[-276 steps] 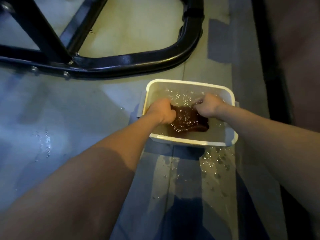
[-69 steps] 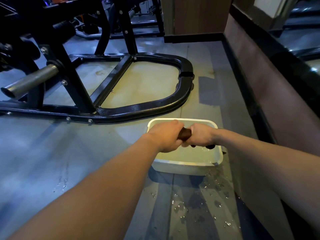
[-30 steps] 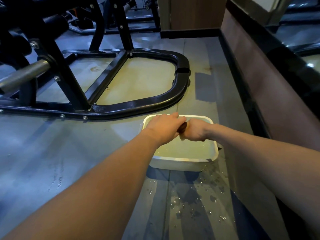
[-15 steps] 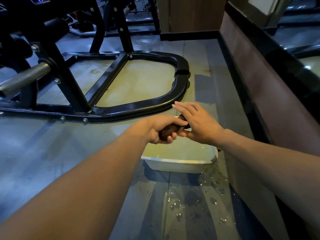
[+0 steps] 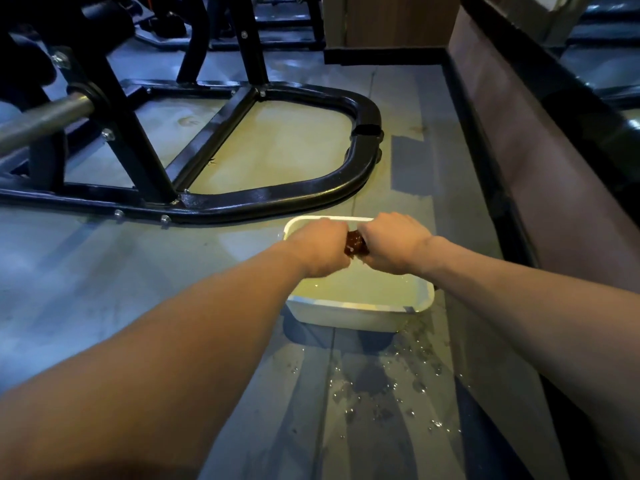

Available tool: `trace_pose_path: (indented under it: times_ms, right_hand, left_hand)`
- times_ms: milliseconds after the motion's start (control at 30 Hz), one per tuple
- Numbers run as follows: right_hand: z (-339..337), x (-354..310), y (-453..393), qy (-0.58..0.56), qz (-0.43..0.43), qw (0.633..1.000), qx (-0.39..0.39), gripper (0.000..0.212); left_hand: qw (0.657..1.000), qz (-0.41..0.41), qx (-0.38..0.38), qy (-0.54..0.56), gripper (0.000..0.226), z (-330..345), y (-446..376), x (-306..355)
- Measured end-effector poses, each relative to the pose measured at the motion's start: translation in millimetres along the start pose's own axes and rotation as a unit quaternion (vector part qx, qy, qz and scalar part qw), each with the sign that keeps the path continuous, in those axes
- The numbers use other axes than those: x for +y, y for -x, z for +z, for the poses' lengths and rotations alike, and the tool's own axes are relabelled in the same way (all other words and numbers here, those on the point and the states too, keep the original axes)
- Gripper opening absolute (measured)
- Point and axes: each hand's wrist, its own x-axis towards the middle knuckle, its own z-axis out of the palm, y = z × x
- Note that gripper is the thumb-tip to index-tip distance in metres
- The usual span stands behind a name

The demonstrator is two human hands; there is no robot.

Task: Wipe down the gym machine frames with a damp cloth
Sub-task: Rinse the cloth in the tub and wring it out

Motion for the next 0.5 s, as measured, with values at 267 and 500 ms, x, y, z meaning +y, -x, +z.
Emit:
trace_pose_path:
  times_ms: [267,500]
  right_hand:
    - [17,-3,-7,-0.232,0.115,0.962,-0.085,0.012]
    - [20,-2,-10,-0.375,0.116,0.893,-0.221,0.020]
  left_hand:
    - [0.957,0.176,0.071,-0.221,0.019,7,-16,-16]
    - [0.952,0.212,0.072,-0.209,0.028,15,-8,-36]
